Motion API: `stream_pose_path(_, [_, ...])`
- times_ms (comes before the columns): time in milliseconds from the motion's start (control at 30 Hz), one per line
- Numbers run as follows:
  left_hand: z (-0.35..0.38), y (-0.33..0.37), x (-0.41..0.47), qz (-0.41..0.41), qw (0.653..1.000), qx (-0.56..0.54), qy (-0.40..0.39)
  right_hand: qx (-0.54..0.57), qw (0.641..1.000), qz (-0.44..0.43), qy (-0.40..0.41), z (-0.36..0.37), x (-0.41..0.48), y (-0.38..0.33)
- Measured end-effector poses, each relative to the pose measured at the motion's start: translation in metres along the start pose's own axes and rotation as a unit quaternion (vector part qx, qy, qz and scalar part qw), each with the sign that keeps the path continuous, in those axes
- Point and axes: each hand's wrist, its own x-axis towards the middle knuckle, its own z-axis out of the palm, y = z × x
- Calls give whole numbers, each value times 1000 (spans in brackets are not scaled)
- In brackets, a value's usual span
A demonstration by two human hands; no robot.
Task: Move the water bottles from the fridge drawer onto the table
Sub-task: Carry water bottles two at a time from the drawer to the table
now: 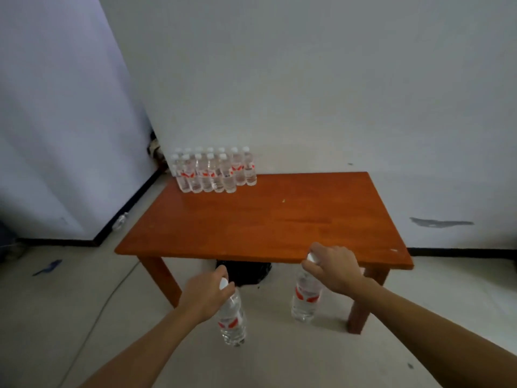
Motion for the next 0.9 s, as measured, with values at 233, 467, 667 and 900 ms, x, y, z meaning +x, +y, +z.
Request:
stream_pose_path(233, [-29,-78,80,-91,995,-12,24,10,997,-82,-9,16,157,-46])
stream_pose_path(467, [-45,-154,157,-129,990,-9,56,44,993,-103,-32,39,274,-91])
stream_pose_path(667, [-46,-239,246,-90,996,-11,18,50,995,-76,-51,81,367,-138])
stream_pose_path(900, [-74,-335,359,-14,1000,-13,-14,58,998,-21,-34,112,478,-193])
